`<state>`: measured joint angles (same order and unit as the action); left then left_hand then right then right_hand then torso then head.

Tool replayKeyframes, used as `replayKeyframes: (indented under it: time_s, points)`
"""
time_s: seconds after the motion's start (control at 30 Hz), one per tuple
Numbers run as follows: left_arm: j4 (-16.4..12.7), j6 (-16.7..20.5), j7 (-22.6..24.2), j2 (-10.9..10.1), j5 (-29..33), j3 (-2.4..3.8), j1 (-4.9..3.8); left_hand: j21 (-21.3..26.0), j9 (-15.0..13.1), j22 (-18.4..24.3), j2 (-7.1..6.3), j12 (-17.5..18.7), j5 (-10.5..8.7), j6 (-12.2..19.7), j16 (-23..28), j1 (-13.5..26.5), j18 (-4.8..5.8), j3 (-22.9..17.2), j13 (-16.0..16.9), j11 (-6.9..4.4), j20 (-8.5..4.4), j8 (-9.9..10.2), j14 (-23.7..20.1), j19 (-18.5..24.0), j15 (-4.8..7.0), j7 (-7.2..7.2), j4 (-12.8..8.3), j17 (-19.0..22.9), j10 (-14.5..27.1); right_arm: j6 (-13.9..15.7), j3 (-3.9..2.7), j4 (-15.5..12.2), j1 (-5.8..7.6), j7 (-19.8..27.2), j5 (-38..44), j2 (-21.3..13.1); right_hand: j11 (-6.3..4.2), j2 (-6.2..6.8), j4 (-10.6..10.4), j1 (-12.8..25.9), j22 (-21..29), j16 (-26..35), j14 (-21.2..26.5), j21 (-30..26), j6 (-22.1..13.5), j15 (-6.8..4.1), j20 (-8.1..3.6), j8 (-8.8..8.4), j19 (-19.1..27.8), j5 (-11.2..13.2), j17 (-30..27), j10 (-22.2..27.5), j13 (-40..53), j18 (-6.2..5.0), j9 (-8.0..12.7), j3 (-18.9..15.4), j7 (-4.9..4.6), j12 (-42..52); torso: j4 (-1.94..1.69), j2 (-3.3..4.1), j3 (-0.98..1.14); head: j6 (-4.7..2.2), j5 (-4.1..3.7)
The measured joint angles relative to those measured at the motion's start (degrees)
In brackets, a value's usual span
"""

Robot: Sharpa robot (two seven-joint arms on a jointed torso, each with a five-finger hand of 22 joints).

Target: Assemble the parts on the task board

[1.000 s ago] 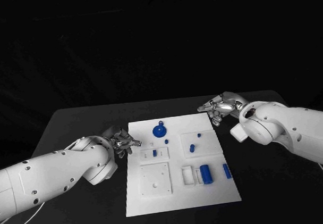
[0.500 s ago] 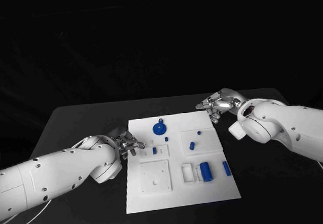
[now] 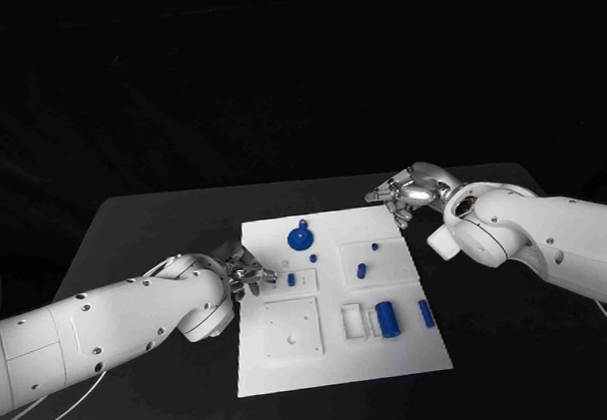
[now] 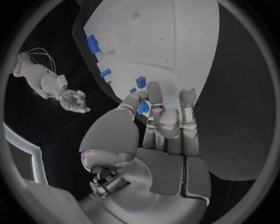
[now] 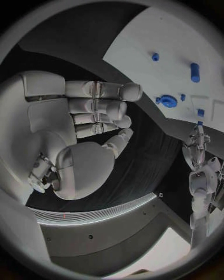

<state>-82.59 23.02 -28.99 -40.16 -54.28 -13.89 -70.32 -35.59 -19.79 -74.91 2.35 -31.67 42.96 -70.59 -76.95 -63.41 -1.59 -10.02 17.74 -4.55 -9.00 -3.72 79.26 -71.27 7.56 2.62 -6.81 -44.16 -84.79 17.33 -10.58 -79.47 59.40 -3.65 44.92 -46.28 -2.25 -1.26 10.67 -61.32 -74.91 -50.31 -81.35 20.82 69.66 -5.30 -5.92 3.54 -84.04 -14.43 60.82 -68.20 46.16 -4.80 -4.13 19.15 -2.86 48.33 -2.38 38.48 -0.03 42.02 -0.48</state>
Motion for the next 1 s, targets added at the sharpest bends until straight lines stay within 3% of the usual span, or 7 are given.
replayKeyframes:
  time_s: [1.0]
  points:
    - [2.7,-1.5,-0.2,1.8,0.0,0.02,1.00,-0.2,0.0,0.0,0.25,-0.3,-0.17,0.0,0.0,0.3,0.02,0.0,0.0,0.12,0.00,0.0,0.4,0.0,0.00,0.00,-0.5,-0.3,0.0,0.3,0.00,-0.2,0.00,0.3,0.2,0.2,0.01,0.00,-0.2,0.0,0.0,0.0,0.0,0.0,0.0,0.01,0.00,0.00,0.0,-0.4,0.1,0.0,0.1,0.00,0.0,-0.6,0.00,0.0,-0.02,0.00,0.01,0.21,-0.25]
